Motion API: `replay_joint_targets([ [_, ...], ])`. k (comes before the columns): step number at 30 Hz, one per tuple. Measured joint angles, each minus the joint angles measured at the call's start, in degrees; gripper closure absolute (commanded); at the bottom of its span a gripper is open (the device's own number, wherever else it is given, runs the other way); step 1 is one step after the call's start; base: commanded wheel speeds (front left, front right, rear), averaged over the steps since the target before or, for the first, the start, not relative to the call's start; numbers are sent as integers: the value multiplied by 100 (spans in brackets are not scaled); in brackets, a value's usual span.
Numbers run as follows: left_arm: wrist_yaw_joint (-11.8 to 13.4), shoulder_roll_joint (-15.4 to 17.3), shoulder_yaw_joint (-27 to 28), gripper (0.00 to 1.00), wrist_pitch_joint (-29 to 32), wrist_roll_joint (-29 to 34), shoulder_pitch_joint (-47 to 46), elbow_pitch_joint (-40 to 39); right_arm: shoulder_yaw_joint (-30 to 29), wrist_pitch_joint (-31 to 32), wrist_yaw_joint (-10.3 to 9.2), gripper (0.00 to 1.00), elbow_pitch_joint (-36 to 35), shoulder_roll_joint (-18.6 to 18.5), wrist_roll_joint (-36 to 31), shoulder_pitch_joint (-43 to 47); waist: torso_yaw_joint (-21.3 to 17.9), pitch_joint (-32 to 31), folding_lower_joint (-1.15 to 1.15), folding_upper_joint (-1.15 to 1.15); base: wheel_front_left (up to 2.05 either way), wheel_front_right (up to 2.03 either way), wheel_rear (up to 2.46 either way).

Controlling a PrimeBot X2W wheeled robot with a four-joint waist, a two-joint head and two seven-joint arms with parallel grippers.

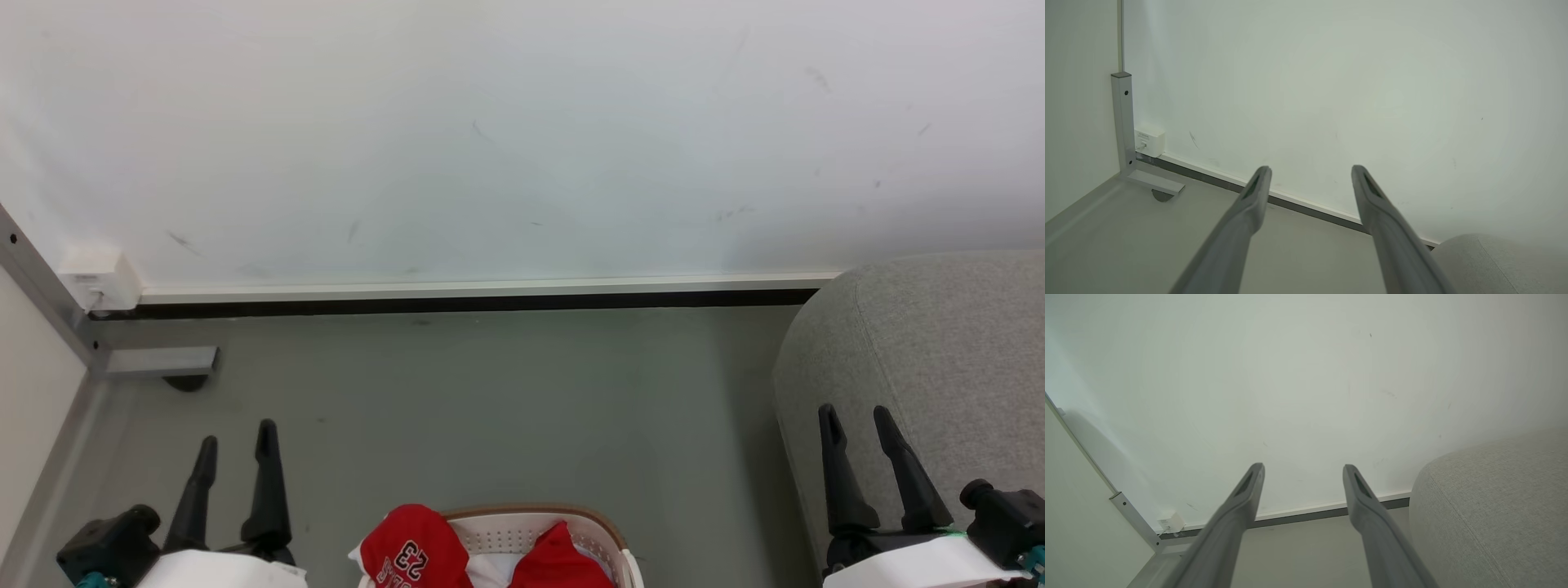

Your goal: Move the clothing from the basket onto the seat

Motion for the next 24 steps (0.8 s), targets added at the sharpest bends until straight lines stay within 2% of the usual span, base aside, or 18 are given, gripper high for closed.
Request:
replay_joint_targets([
  [24, 153, 83, -153, 0, -322, 1183, 71, -71, 140, -314, 0, 0, 36, 10, -1183, -6, -93, -10, 0, 0, 0, 0, 0],
])
